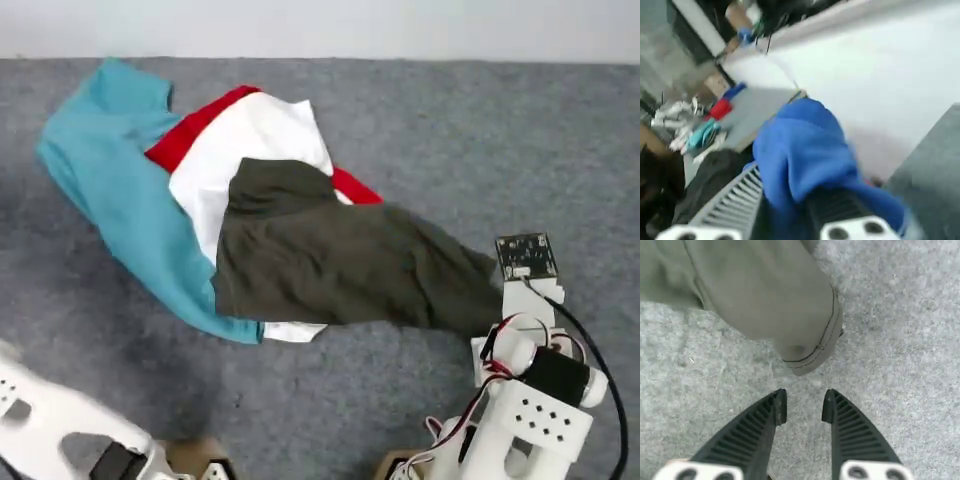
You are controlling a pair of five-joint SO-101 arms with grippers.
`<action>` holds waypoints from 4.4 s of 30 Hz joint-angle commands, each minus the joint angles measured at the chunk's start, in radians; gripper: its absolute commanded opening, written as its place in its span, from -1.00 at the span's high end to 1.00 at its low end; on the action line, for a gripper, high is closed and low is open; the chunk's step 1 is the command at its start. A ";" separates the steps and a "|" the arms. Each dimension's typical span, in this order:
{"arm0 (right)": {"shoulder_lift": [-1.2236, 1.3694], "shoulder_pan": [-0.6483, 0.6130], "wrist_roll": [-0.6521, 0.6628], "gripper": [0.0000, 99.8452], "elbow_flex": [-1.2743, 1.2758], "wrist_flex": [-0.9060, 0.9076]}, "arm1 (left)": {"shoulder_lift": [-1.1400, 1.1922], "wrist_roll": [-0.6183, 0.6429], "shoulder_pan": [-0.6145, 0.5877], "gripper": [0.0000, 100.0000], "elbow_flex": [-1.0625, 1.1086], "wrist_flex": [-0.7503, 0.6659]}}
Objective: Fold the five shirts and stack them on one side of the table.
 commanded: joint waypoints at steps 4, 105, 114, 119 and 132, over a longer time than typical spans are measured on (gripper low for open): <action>0.002 0.010 -0.003 0.73 -0.005 0.002 | 0.040 -0.006 0.026 0.97 -0.021 0.100; 0.010 0.013 -0.002 0.72 0.002 -0.008 | -0.446 0.598 1.221 0.48 1.659 0.520; 0.012 0.010 -0.002 0.72 0.002 -0.010 | -0.377 0.605 1.217 0.98 1.498 0.546; 0.012 0.010 -0.002 0.72 0.002 -0.010 | -0.482 0.600 1.178 0.98 1.168 0.661; 0.007 0.012 -0.002 0.73 0.002 -0.010 | -0.620 0.336 0.575 0.97 0.518 0.450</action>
